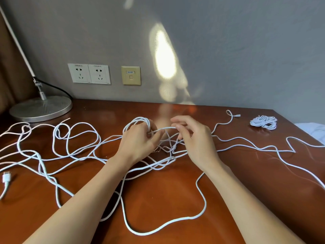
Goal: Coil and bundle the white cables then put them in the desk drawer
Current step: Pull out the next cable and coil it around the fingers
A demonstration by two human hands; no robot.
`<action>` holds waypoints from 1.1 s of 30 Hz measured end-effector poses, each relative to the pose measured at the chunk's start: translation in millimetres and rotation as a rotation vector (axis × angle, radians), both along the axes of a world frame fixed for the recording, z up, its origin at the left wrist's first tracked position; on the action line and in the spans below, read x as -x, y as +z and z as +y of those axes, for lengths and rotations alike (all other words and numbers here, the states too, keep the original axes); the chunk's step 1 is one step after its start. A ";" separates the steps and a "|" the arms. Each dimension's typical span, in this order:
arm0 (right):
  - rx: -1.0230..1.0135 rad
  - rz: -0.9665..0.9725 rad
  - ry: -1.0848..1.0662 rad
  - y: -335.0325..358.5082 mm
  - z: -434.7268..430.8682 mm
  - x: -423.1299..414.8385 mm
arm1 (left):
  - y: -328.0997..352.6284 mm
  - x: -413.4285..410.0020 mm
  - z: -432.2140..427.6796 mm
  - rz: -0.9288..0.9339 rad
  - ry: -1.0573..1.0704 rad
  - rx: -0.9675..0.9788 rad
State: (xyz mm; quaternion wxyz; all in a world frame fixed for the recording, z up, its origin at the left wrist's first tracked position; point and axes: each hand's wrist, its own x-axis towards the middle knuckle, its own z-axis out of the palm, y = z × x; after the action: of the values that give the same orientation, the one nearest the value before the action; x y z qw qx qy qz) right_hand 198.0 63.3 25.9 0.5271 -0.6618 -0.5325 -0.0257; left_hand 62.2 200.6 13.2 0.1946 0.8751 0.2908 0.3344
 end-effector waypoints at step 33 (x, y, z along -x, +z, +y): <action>-0.002 0.432 0.094 9.7 -2.1 -7.3 | 2.2 2.8 -10.0 -0.225 -0.447 0.593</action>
State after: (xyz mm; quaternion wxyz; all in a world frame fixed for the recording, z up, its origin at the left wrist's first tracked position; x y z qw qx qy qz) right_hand 205.3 61.3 35.6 0.6302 -0.6260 -0.4374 0.1405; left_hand 59.5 190.6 15.4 0.5378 0.7806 0.1537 0.2790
